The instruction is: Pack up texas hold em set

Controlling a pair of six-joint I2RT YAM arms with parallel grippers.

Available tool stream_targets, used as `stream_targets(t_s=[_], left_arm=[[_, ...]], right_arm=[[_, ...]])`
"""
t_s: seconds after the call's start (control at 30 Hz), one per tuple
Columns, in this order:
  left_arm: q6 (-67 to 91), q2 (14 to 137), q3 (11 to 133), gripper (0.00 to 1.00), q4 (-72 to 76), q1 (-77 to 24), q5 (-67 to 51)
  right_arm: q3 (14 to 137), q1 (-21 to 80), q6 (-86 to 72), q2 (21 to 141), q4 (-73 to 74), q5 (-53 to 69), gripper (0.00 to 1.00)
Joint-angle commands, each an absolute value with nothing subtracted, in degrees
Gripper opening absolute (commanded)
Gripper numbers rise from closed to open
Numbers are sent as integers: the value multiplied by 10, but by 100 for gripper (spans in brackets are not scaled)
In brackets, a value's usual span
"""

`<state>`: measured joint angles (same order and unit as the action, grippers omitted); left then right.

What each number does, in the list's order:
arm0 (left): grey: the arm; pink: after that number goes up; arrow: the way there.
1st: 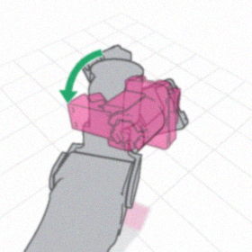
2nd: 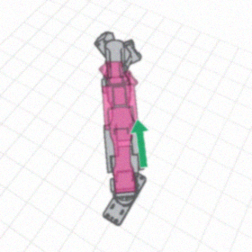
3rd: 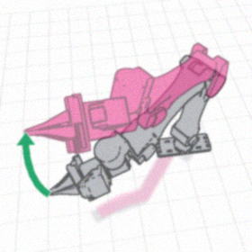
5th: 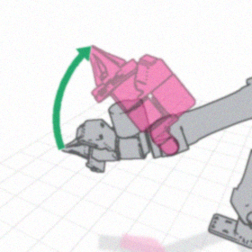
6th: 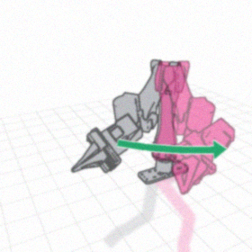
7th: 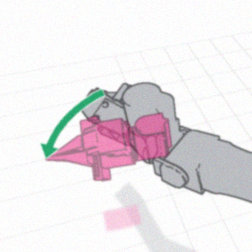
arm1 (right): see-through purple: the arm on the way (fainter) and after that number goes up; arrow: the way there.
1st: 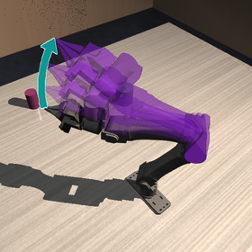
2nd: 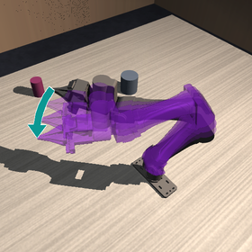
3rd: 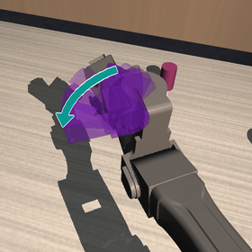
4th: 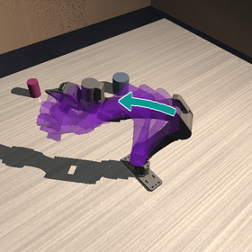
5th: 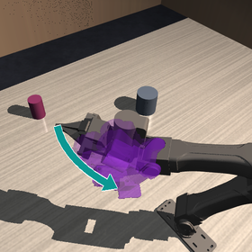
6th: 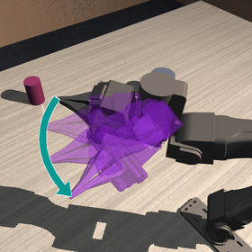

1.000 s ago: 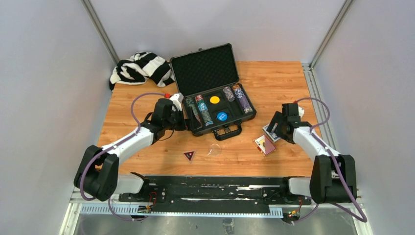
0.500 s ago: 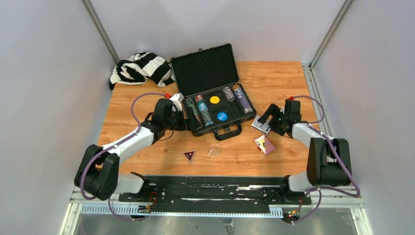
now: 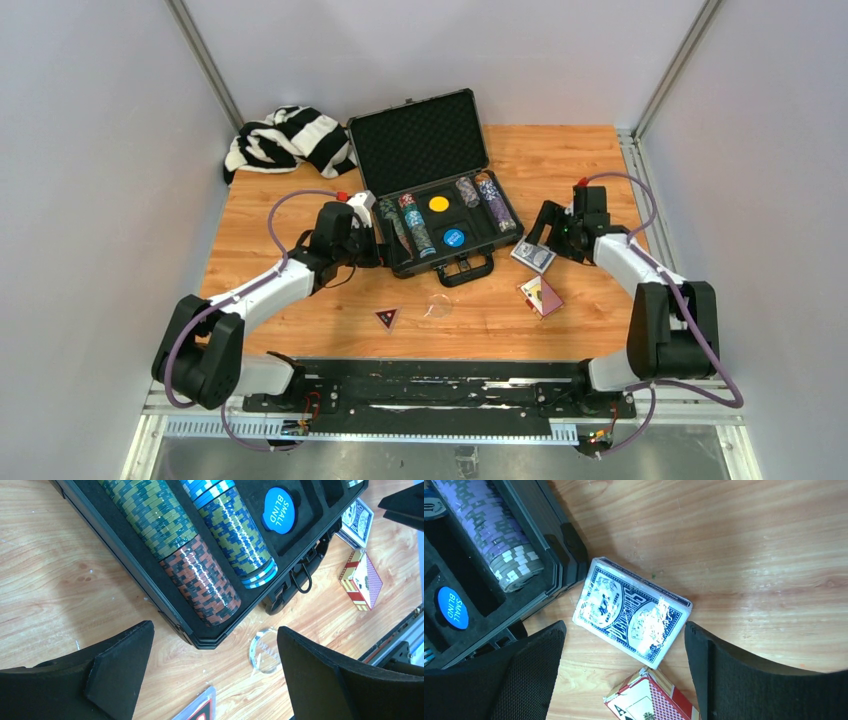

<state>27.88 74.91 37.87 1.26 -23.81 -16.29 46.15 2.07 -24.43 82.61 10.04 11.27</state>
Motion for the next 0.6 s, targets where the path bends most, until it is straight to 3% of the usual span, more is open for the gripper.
stream_targets(t_s=[0.0,0.1,0.23,0.37,0.57], left_arm=[[279,754,378,98,29,-241,-167],[280,762,379,98,30,-241,-170],[279,760,376,98,31,-242,-171],[277,755,371,98,32,-242,-169],[281,759,370,98,37,-241,-176]], right_arm=[[502,34,-224,850,149,-5,77],[547,14,-251,912,155,-17,46],[602,-4,-259,990,163,-21,31],[606,-5,-267,1026,176,3,2],[530,39,-262,959,170,-5,1]])
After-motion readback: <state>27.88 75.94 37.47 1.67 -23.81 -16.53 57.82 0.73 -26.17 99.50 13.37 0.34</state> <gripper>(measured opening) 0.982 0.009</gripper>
